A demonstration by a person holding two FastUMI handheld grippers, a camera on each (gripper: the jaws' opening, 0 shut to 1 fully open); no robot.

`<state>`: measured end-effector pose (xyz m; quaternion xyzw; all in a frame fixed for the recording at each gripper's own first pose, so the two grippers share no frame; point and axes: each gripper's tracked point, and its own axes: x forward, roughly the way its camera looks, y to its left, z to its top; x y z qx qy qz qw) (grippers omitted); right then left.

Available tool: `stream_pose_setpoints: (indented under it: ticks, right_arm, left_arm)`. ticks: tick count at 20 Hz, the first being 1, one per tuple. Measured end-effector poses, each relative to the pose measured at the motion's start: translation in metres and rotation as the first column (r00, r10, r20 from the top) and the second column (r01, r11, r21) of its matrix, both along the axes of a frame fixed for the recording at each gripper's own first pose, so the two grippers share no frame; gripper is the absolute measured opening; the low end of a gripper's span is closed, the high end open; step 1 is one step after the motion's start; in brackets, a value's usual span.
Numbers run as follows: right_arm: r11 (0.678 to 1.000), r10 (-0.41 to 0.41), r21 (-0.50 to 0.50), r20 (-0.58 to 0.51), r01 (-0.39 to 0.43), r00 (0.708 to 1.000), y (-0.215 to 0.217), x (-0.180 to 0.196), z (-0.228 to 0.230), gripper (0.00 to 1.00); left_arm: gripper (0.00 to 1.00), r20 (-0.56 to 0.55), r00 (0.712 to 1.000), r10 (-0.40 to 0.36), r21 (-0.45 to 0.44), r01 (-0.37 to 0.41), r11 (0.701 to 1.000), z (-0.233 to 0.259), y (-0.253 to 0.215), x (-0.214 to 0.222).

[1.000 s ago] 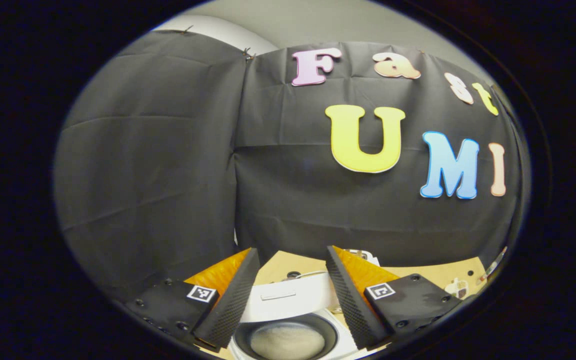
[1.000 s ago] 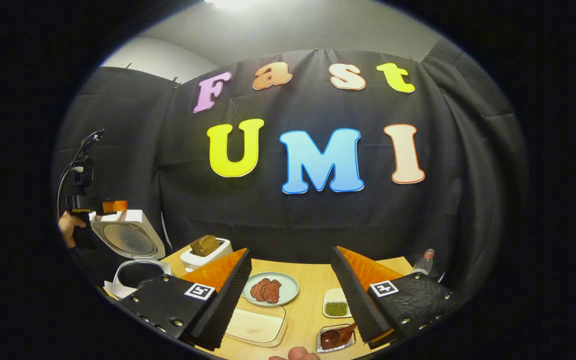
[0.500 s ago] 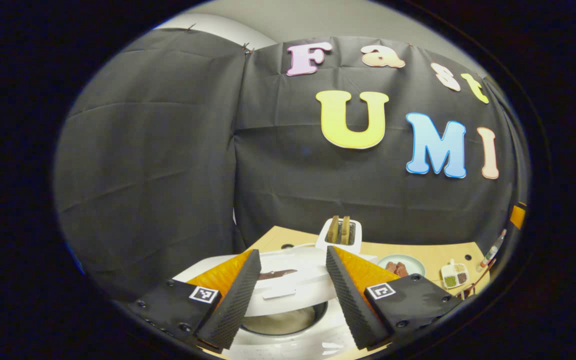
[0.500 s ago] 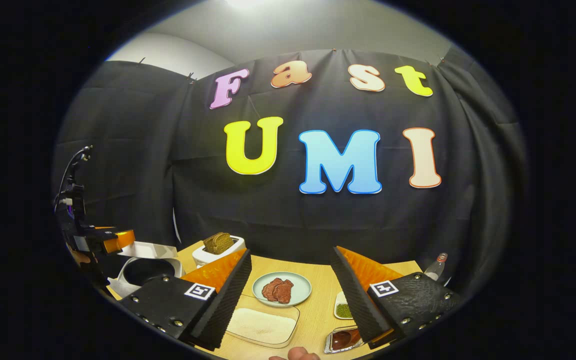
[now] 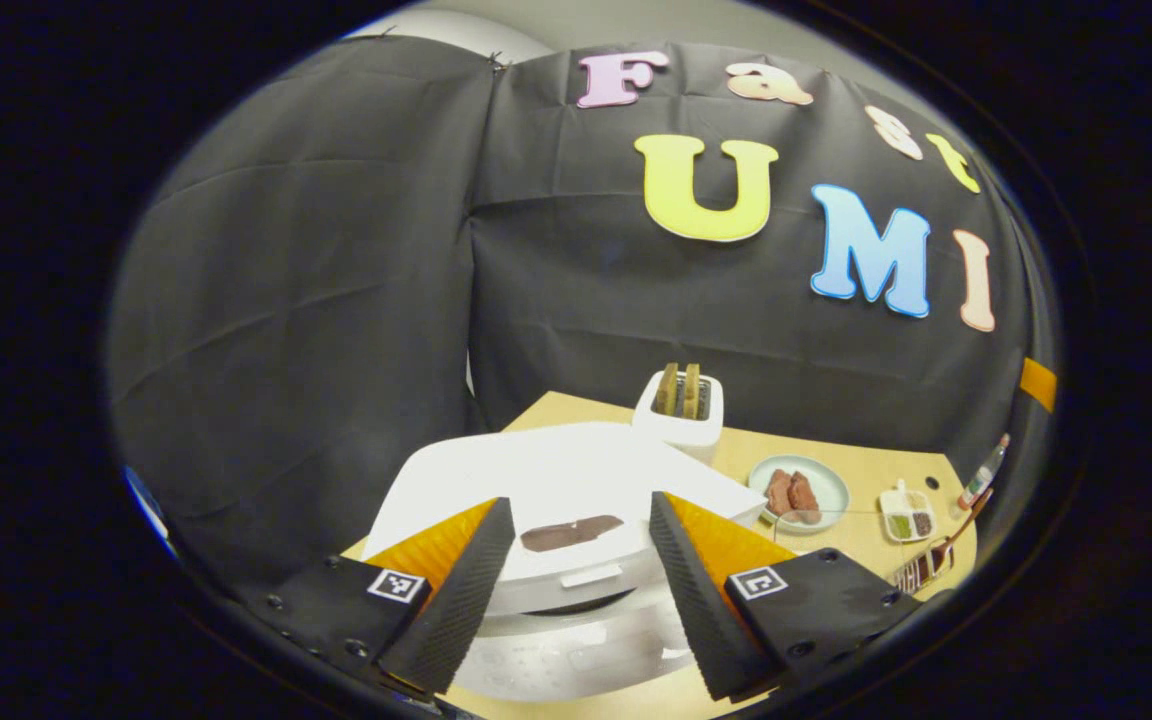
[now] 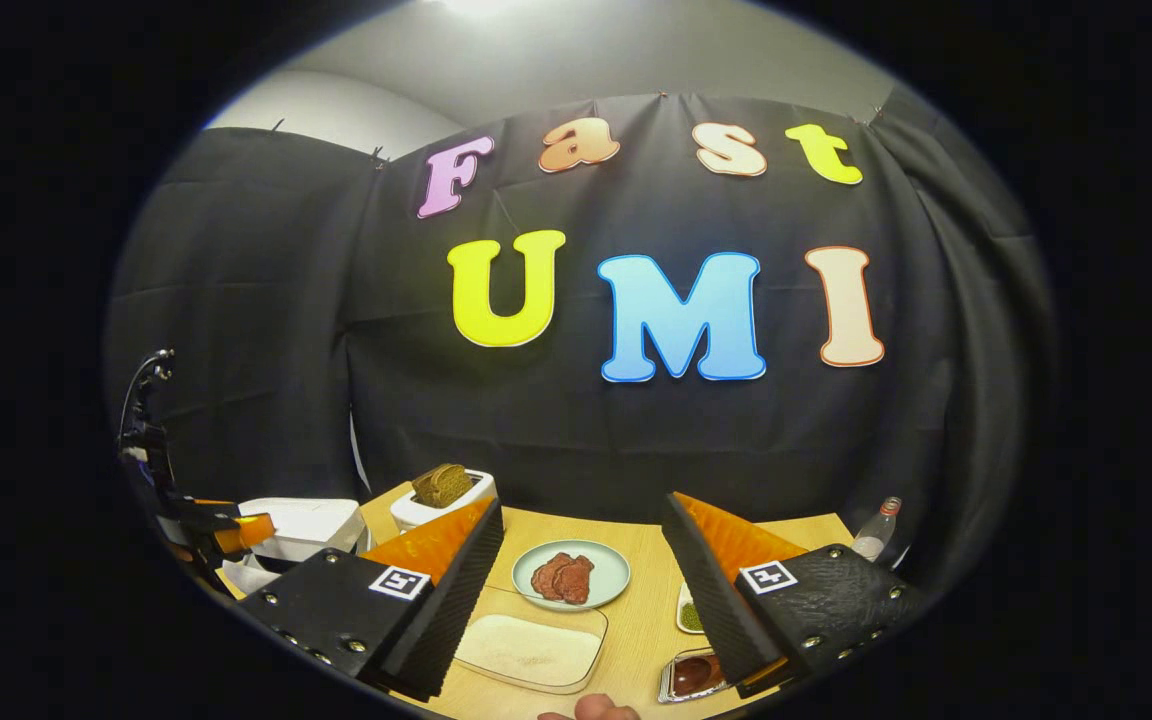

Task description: Close the left gripper, press the button to open the rice cooker; take a wooden spoon from the chopstick holder with the right hand, scoop a spoonful of rice and pour it into the rice cooker, then put the wooden spoon back into the chopstick holder.

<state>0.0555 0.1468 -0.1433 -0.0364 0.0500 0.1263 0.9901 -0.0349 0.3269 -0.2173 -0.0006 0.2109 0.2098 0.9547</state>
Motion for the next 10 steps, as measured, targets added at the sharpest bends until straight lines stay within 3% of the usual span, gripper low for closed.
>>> stream_pose_setpoints:
  ticks: [10]
  right_arm:
    - [1.0, 0.001, -0.017, -0.008, -0.001, 1.0, -0.002, -0.005, -0.003, 0.97]
  left_arm:
    - [0.97, -0.11, 0.994, 0.016, -0.079, -0.024, 0.997, -0.061, -0.006, -0.018]
